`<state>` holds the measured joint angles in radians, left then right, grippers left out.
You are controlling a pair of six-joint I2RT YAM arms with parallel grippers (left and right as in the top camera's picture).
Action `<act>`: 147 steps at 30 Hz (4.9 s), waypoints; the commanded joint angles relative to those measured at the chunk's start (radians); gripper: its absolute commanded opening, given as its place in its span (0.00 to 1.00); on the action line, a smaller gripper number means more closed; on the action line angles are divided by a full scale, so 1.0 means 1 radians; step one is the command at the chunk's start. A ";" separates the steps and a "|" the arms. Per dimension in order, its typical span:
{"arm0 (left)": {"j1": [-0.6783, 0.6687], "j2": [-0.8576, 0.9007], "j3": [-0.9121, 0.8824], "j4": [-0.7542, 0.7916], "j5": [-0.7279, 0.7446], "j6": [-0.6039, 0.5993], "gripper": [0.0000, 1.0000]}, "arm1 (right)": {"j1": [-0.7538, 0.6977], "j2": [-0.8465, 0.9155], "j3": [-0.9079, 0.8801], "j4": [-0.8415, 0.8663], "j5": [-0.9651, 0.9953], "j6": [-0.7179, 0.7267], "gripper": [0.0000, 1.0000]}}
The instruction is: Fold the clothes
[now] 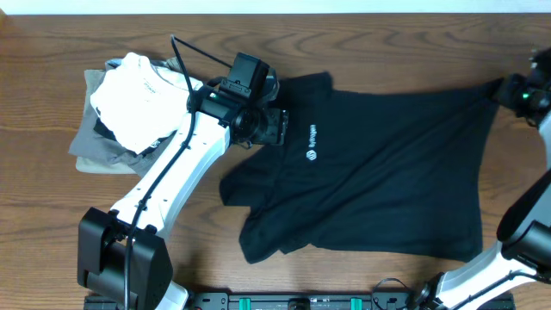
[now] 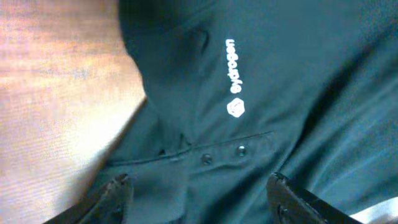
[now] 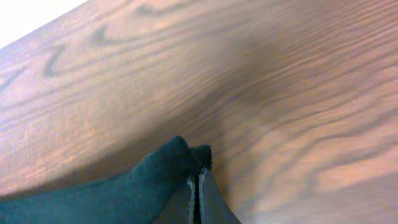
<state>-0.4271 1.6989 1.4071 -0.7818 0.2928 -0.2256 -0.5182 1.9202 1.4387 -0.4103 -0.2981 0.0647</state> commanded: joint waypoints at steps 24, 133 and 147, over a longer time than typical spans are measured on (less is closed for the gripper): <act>0.071 0.364 0.031 0.633 -0.005 0.169 0.72 | -0.004 0.010 0.001 -0.335 -0.080 0.035 0.43; 0.096 0.478 0.528 -0.291 -0.013 0.291 0.83 | -0.079 0.075 -0.286 -0.051 0.241 0.312 0.01; -0.031 0.478 0.274 -0.105 -0.073 0.394 0.68 | -0.079 0.075 -0.285 -0.077 0.241 0.312 0.01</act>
<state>-0.4538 2.1895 1.7020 -0.9016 0.2512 0.1394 -0.5930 1.9503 1.1709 -0.4606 -0.0711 0.3752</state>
